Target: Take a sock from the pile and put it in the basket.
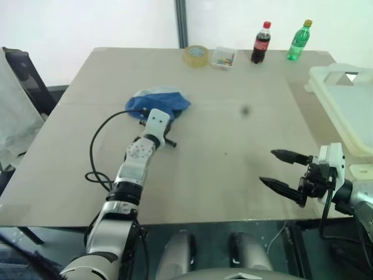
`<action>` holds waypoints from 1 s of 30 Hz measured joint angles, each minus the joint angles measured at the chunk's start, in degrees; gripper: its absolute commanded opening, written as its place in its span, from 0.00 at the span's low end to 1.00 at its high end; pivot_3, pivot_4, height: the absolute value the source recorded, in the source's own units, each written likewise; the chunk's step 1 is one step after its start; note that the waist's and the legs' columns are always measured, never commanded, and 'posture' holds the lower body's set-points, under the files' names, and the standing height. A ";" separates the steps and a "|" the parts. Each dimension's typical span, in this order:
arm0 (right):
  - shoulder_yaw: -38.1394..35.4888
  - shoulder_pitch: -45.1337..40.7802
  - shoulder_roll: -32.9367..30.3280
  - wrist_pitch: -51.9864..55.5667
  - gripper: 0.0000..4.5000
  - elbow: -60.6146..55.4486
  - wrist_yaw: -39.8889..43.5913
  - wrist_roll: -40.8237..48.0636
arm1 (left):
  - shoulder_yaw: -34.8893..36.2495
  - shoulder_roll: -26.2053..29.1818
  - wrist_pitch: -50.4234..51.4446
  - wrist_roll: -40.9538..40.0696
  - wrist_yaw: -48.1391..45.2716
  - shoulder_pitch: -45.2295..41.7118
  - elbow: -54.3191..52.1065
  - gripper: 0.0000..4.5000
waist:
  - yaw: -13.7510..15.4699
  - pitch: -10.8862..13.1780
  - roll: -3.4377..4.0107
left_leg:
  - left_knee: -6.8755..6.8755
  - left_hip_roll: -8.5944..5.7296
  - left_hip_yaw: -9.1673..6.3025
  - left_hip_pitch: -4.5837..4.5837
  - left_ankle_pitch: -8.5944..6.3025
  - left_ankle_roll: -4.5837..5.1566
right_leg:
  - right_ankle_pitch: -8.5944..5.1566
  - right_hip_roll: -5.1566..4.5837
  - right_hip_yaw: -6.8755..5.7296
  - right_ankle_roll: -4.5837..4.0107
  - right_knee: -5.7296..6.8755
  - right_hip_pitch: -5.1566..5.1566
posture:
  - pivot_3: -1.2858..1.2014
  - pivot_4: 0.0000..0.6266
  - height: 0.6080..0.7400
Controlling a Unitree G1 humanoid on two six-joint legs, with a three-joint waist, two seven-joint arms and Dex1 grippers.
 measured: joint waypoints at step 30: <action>5.37 -3.69 2.24 1.97 1.00 2.13 -8.28 -4.44 | 4.64 -12.20 55.77 -36.15 -7.12 6.22 -43.53 0.62 | -0.15 0.05 -0.06 | 0.04 -0.02 -0.08 -0.03 0.01 -0.02 | -0.13 0.20 0.05 -0.21 0.02 -0.05 | 0.52 0.24 1.00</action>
